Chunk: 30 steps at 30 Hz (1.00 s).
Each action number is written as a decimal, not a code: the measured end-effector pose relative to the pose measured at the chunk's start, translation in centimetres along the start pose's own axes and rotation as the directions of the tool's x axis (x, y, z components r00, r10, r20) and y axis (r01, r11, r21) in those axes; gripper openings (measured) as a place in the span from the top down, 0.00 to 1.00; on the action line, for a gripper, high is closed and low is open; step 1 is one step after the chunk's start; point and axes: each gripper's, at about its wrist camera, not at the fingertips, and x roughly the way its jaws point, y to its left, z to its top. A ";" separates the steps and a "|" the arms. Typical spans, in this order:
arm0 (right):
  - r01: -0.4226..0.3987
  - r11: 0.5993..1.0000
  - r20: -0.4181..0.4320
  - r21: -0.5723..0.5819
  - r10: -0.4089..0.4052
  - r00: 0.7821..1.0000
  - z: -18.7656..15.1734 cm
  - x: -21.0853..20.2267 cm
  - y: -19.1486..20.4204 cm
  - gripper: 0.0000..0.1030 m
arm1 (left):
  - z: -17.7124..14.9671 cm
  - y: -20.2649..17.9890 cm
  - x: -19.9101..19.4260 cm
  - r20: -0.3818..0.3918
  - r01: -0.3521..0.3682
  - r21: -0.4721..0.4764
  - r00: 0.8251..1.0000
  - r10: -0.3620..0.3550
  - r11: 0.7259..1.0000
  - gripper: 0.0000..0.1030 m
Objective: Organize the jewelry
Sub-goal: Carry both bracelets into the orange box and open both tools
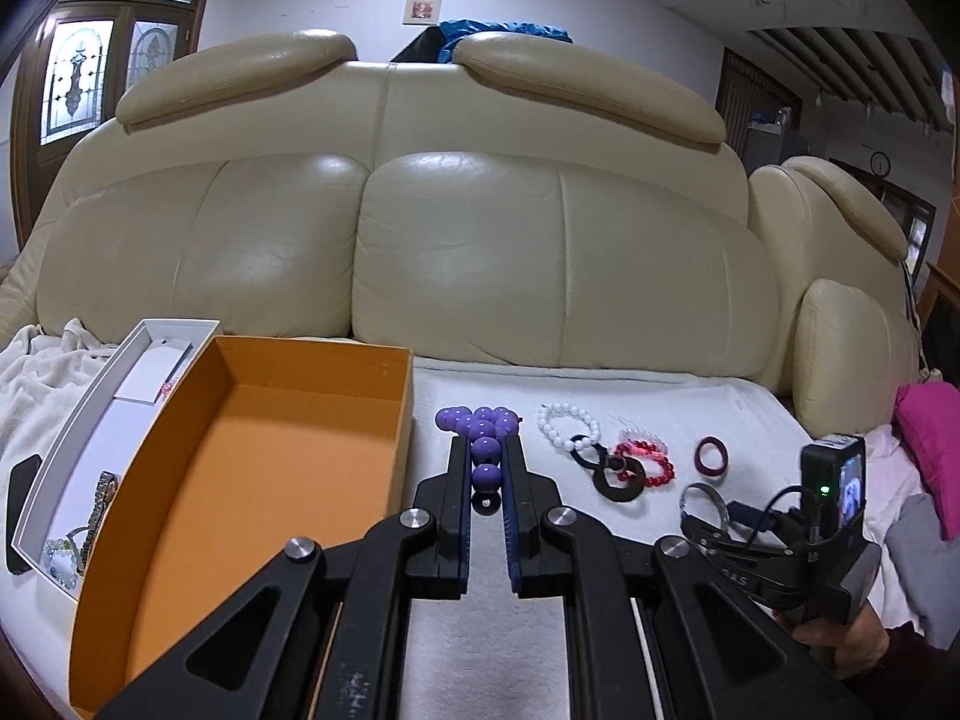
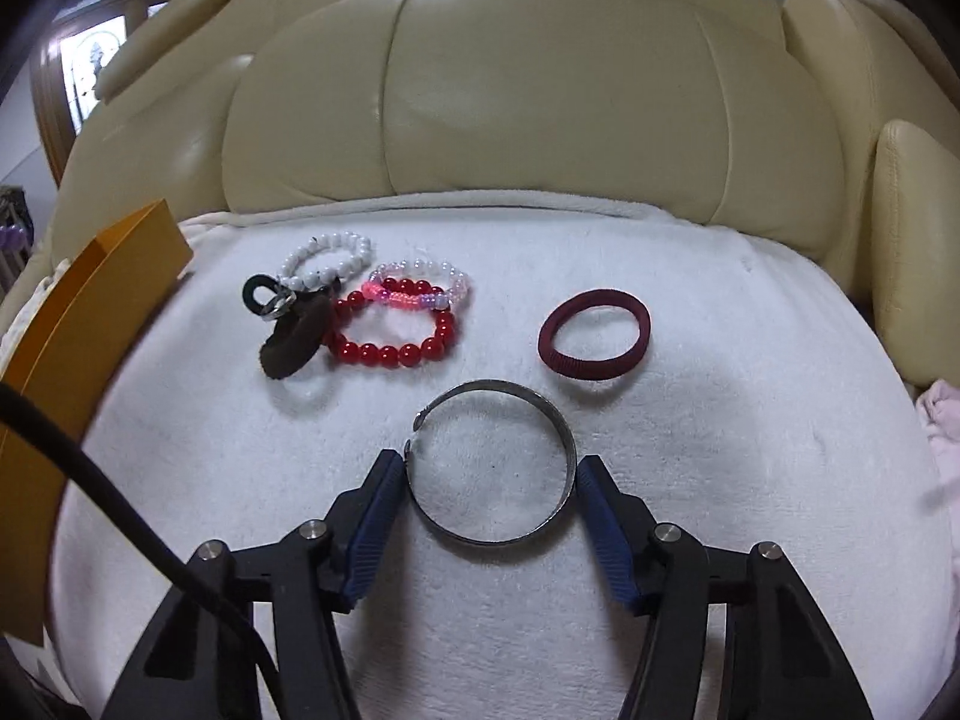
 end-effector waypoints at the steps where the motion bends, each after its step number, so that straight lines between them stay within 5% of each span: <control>1: -0.011 1.000 -0.003 0.013 0.012 1.000 -0.1 0.0 -0.2 0.40 | 0.0 0.2 0.0 0.001 -0.002 -0.005 1.000 0.002 1.000 0.91; 7: -0.116 0.992 0.047 0.040 0.114 0.992 0.4 -2.9 1.0 0.40 | 0.3 2.0 -1.1 0.031 -0.030 -0.034 0.999 0.031 0.999 0.91; 18: -0.296 0.941 0.094 -0.164 0.314 0.945 9.3 -6.0 15.1 0.40 | 0.4 10.3 -2.9 0.052 -0.117 -0.175 0.990 0.128 0.978 0.91; 23: -0.314 0.906 0.024 -0.283 0.334 0.942 12.0 -3.3 23.5 0.40 | -0.5 13.1 0.1 -0.057 -0.177 -0.209 0.984 0.169 0.962 0.91; 30: -0.312 0.897 -0.090 -0.312 0.299 0.950 13.9 1.8 30.6 0.39 | -1.7 15.7 3.7 -0.202 -0.289 -0.283 0.950 0.238 0.915 0.91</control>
